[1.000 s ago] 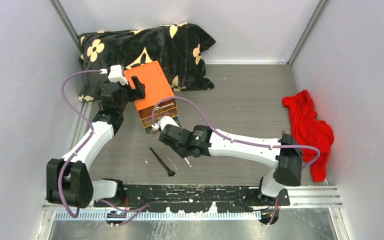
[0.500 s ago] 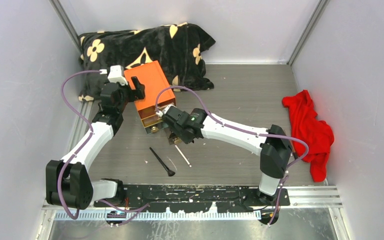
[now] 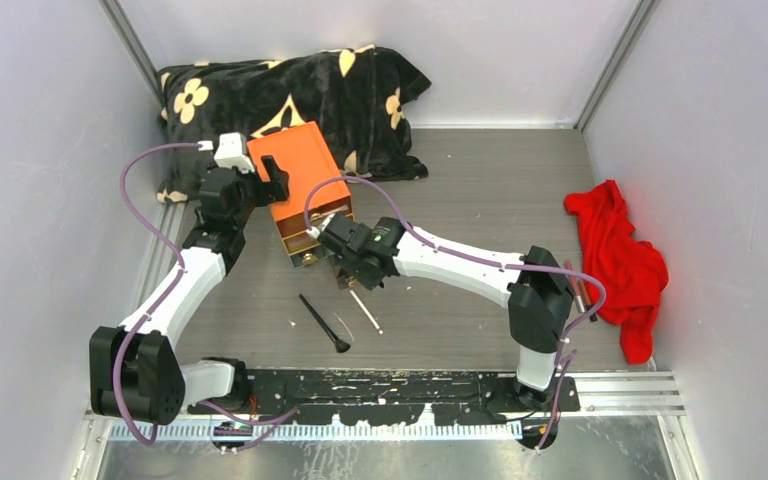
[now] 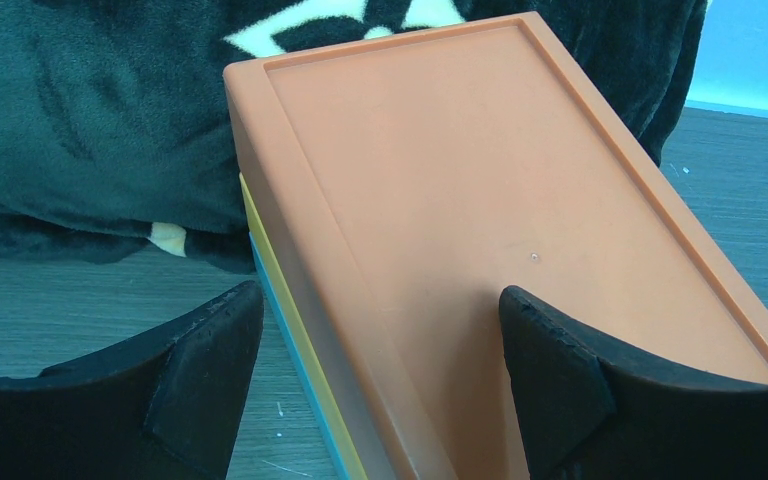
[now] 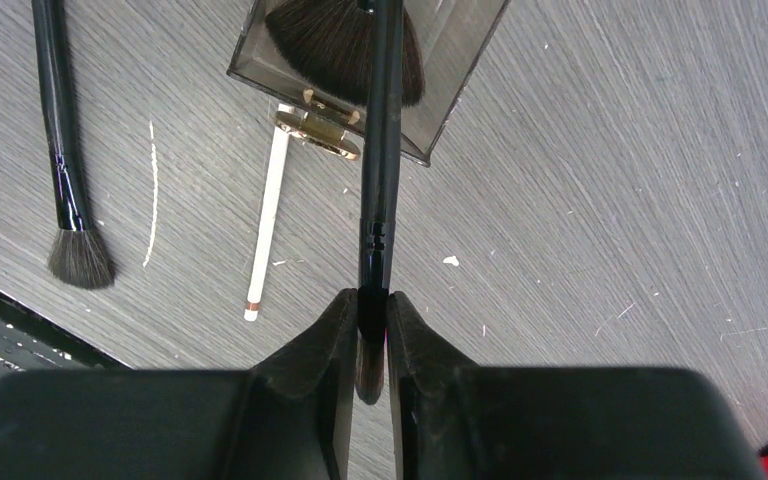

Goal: Organize the makeup
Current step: Place the makeup brush in the drawer.

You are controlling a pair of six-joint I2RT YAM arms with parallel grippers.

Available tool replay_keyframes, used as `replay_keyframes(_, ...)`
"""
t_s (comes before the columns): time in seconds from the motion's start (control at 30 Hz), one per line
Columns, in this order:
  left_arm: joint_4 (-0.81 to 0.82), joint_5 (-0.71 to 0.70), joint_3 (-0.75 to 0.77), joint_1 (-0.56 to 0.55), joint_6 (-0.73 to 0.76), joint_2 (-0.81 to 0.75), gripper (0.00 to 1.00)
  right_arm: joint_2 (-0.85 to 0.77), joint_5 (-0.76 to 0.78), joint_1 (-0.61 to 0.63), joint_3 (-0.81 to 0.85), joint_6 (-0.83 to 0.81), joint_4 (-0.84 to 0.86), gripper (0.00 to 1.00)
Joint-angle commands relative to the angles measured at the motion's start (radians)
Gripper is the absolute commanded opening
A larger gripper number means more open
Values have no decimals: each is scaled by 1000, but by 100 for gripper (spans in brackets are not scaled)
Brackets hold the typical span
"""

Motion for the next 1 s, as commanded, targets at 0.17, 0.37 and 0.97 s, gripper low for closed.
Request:
replay_keyframes(0.17,-179,-12,-31,-1,50,16,86,45,28,-14,61,-28,57,23)
replay_keyframes(0.37,-181,-13,-33,-1,49,14,86,53,61,-24,87,-28,101,25)
replay_keyframes(0.97,-185,-20,-19,-1,52,23,86,-118,67,-31,-14,3,213,44)
